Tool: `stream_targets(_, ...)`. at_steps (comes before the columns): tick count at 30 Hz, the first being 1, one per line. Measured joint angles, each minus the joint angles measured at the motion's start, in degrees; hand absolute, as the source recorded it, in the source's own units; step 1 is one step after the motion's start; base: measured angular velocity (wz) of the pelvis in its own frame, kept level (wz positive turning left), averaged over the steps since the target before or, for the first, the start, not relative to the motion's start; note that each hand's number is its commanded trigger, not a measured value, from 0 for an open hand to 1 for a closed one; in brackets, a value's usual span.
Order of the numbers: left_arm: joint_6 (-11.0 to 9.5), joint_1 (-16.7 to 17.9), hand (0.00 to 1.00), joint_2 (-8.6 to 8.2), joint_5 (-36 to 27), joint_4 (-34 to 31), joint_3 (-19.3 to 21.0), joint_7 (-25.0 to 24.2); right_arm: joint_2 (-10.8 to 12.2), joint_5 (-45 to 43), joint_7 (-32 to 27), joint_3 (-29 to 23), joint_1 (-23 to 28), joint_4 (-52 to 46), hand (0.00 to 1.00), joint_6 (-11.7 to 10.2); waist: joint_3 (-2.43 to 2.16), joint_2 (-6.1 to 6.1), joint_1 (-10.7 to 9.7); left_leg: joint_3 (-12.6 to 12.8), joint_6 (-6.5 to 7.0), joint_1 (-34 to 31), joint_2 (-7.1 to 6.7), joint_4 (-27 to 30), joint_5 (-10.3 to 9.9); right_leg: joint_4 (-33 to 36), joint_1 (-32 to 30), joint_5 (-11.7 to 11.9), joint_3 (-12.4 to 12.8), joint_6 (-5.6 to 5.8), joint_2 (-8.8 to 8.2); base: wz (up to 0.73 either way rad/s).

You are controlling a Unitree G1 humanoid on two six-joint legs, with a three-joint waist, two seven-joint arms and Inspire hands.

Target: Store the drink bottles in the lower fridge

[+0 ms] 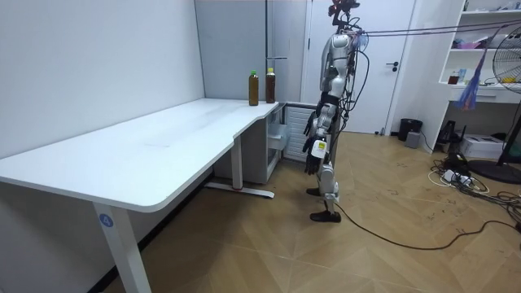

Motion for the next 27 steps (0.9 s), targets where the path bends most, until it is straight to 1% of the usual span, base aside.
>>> stream_targets(2, 0.0, 0.0, 0.0, -0.04, -4.1, -2.0, 2.1, 1.9, 0.0, -0.1, -0.7, -0.1, 0.4, -0.4, 0.0, 0.0, -0.04, 0.07, 0.5, 0.0, 0.0, 0.0, 0.01, 0.0, 0.0, 0.1, -0.1, 0.0, 0.0, -0.01, 0.0, 0.0)
stream_targets(3, 0.0, 0.0, 0.0, -0.04, -5.0, -2.7, 2.4, 2.4, 0.0, -0.1, -0.9, -0.1, 0.5, -0.7, 0.0, 0.0, -0.07, 0.13, 0.8, 0.0, 0.0, 0.0, 0.01, 0.0, 0.0, 0.1, -0.1, 0.0, 0.0, -0.01, 0.0, 0.0)
stream_targets(5, -0.9, 0.0, 0.0, 0.0, -8.8, -5.0, 2.6, 4.3, 0.0, -0.1, -1.3, -0.4, 1.1, -1.2, 0.0, -0.1, -0.05, 0.11, 1.3, 0.0, 0.01, 0.0, 0.01, 0.0, 0.0, 0.1, -0.1, 0.0, 0.0, -0.02, 0.0, 0.0)
stream_targets(7, -1.7, -0.4, 0.0, 0.01, -10.2, -5.6, 3.5, 5.2, 0.0, -0.5, -1.6, -0.5, 1.0, -1.2, 0.0, -0.1, -0.14, 0.25, 1.4, -0.1, 0.01, -0.1, 0.0, 0.0, 0.0, 0.2, 0.0, 0.0, 0.0, -0.02, 0.01, 0.0)
stream_targets(9, -1.8, -0.6, 0.0, -0.04, -11.3, -7.6, 3.6, 7.0, 0.0, -0.5, -2.1, -0.6, 1.0, -1.5, 0.0, -0.1, -0.15, 0.26, 1.4, -0.1, 0.01, -0.2, 0.0, 0.1, 0.0, 0.3, 0.0, 0.0, 0.0, -0.04, 0.02, 0.0)
stream_targets(11, -2.0, -0.7, 0.0, -0.05, -11.4, -11.7, 3.6, 9.6, 0.0, -0.5, -2.7, -0.7, 1.3, -2.1, 0.0, -0.1, -0.17, 0.21, 1.4, -0.2, 0.01, -0.2, -0.01, 0.1, 0.0, 0.2, -0.2, 0.0, -0.1, -0.04, 0.02, 0.0)
stream_targets(12, -2.3, -0.8, 0.0, -0.04, -11.4, -12.8, 3.6, 10.3, 0.0, -0.5, -2.9, -0.8, 1.5, -2.3, 0.0, -0.1, -0.18, 0.19, 1.4, -0.3, 0.01, -0.1, -0.02, 0.1, 0.0, 0.2, -0.2, 0.0, -0.2, -0.04, 0.01, 0.0)
stream_targets(14, -3.8, -1.1, 0.0, -0.02, -11.3, -17.9, 3.0, 13.0, 0.0, -0.6, -3.3, -0.8, 1.5, -2.5, 0.0, -0.1, -0.2, 0.2, 1.1, -0.7, 0.02, -0.4, -0.02, 0.1, -0.1, 0.2, -0.3, 0.0, -0.4, -0.04, -0.01, 0.02)
stream_targets(15, -4.3, -1.3, 0.0, -0.02, -11.3, -19.0, 2.8, 13.6, 0.0, -0.7, -3.4, -0.8, 1.5, -2.5, 0.0, -0.1, -0.22, 0.23, 1.1, -0.7, 0.02, -0.4, -0.02, 0.1, -0.1, 0.2, -0.3, 0.0, -0.4, -0.04, -0.01, 0.0)
stream_targets(17, -6.1, -2.0, 0.0, 0.1, -11.3, -21.8, 1.7, 15.9, 0.0, -1.4, -4.5, -0.9, 1.7, -3.0, 0.0, -0.2, -0.33, 0.51, 1.1, -0.6, 0.02, -0.4, -0.02, 0.1, -0.1, 0.3, -0.2, 0.0, -0.4, -0.04, -0.01, 0.0)
stream_targets(18, -6.3, -2.1, 0.0, 0.1, -11.3, -22.5, 1.5, 16.4, 0.0, -1.8, -4.7, -0.9, 1.8, -3.4, 0.0, -0.2, -0.35, 0.57, 1.1, -0.6, 0.02, -0.3, -0.02, 0.1, -0.1, 0.4, -0.1, 0.0, -0.4, -0.04, 0.0, 0.0)
stream_targets(20, -6.9, -2.2, 0.0, 0.25, -9.7, -24.5, 0.6, 18.5, 0.0, -2.7, -5.2, -0.9, 2.3, -4.5, 0.0, -0.4, -0.33, 0.68, 1.0, -0.7, 0.02, -0.1, -0.01, 0.0, -0.1, 0.4, -0.1, 0.0, -0.5, -0.04, 0.03, -0.04)
stream_targets(22, -7.1, -2.2, 0.0, 0.24, -7.3, -25.9, 0.7, 19.9, 0.0, -3.5, -5.4, -1.0, 2.6, -4.7, 0.0, -0.9, -0.3, 0.55, 1.0, -0.7, 0.02, -0.1, -0.01, 0.0, -0.1, 0.4, -0.1, 0.0, -0.5, -0.04, 0.03, 0.0)
stream_targets(23, -7.3, -2.2, 0.0, 0.24, -5.6, -27.1, 1.0, 21.1, 0.0, -4.3, -5.5, -1.4, 3.0, -5.0, 0.0, -1.4, -0.3, 0.52, 0.9, -0.8, 0.02, -0.1, -0.02, 0.0, -0.1, 0.4, -0.1, 0.0, -0.5, -0.04, 0.03, 0.0)
stream_targets(24, -7.3, -2.2, 0.0, 0.24, -5.5, -28.1, 1.2, 22.0, 0.0, -4.6, -5.5, -1.7, 3.3, -5.2, 0.0, -1.7, -0.29, 0.51, 0.9, -0.8, 0.02, -0.1, -0.02, 0.0, -0.1, 0.4, -0.1, 0.0, -0.5, -0.04, 0.03, 0.0)
stream_targets(25, -8.0, -2.2, 0.0, 0.25, -5.5, -30.4, 1.5, 23.5, 0.0, -5.2, -5.6, -2.2, 3.4, -5.2, 0.0, -2.0, -0.29, 0.5, 0.9, -0.9, 0.02, -0.1, -0.04, 0.0, -0.1, 0.4, 0.0, 0.0, -0.6, -0.05, 0.02, 0.05)
stream_targets(26, -9.2, -2.2, 0.0, 0.33, -5.3, -32.5, 1.6, 25.2, 0.0, -5.5, -5.8, -2.7, 3.4, -5.2, 0.0, -2.2, -0.29, 0.52, 0.7, -0.9, 0.02, -0.1, -0.03, 0.0, -0.1, 0.4, 0.0, 0.0, -0.7, -0.05, 0.02, 0.04)
stream_targets(27, -9.6, -2.2, 0.0, 0.36, -4.5, -33.6, 1.6, 26.0, 0.0, -5.5, -5.9, -2.8, 3.4, -5.1, 0.0, -2.2, -0.29, 0.58, 0.7, -0.9, 0.02, -0.1, -0.02, 0.0, -0.1, 0.4, 0.0, 0.0, -0.7, -0.05, 0.02, 0.0)
